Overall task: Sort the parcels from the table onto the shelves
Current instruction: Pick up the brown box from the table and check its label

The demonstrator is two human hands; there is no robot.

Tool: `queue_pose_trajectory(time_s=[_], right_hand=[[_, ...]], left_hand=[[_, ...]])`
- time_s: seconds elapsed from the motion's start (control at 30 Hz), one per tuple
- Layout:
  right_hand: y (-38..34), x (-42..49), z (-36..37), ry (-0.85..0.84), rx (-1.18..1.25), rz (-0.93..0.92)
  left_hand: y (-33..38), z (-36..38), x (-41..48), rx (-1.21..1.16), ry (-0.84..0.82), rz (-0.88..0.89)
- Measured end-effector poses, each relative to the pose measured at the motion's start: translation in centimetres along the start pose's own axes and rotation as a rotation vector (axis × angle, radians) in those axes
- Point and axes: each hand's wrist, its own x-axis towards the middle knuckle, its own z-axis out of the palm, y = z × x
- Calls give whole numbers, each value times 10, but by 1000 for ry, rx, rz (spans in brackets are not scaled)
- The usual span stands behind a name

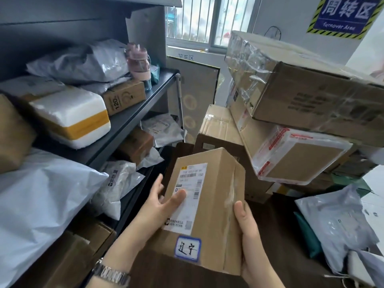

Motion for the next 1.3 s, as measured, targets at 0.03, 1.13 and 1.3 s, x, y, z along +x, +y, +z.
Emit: queue_pose_trajectory(time_s=[0.03, 1.13, 1.3], right_hand=[[4, 0, 0, -18, 6, 7], [-55, 6, 11, -223, -104, -366], [-72, -27, -1, -361, -93, -376]], left_hand=[[-2, 0, -1, -89, -99, -40], [54, 50, -51, -243, 265, 475], [45, 78, -108, -271, 429, 476]])
